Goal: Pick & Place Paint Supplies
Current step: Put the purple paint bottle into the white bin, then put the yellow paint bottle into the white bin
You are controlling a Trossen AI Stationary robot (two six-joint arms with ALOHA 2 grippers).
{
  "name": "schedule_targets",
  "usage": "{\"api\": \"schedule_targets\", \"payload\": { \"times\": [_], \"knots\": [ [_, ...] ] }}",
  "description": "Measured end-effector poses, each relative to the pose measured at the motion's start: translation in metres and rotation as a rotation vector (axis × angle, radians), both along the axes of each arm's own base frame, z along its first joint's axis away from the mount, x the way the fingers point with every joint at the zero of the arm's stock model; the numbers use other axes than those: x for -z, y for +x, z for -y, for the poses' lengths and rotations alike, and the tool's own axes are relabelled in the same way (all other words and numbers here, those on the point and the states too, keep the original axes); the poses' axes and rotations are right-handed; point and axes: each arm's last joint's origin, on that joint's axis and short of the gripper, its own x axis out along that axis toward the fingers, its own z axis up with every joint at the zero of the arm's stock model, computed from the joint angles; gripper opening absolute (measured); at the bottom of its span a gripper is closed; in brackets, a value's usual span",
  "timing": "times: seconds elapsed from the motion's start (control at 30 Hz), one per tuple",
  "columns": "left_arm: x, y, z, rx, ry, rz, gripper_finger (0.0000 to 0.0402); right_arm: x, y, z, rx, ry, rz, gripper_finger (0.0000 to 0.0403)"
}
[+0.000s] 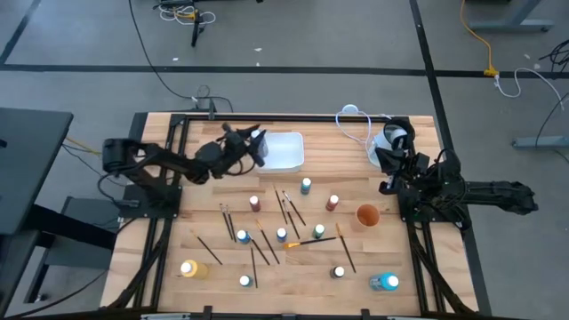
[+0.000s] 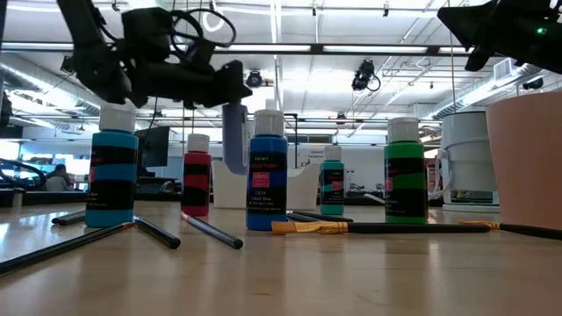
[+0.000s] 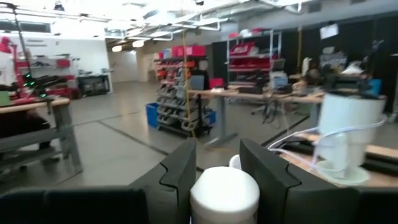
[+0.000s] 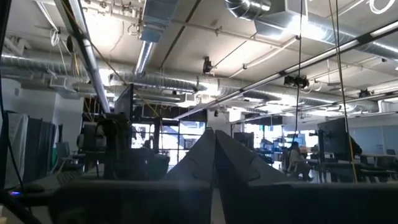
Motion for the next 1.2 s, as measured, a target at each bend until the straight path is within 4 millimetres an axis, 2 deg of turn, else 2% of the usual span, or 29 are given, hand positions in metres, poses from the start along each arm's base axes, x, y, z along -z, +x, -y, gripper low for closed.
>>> {"api": "schedule_targets", "payload": {
  "times": [0.13,0.47,0.87,1.0,1.2],
  "knots": [
    [0.005,0.008,-0.009,-0.02,-0.003,-0.021,0.0134,0.0,0.0,0.0,0.0,0.0,0.0,0.0013],
    [0.028,0.005,-0.025,-0.104,-0.113,-0.116,0.012,0.001,0.0,0.0,-0.001,0.003,-0.006,0.0013],
    [0.028,0.005,-0.025,-0.123,-0.038,-0.224,0.0206,0.001,0.0,0.0,-0.002,0.004,-0.005,0.0013],
    [0.021,0.004,-0.022,-0.115,0.0,-0.235,0.0226,0.002,0.002,0.0,-0.027,0.041,-0.016,0.0013],
    [-0.011,0.0,-0.003,-0.067,0.065,-0.152,0.0245,0.014,0.011,0.002,-0.069,0.133,-0.121,0.0013]
  ]
}}
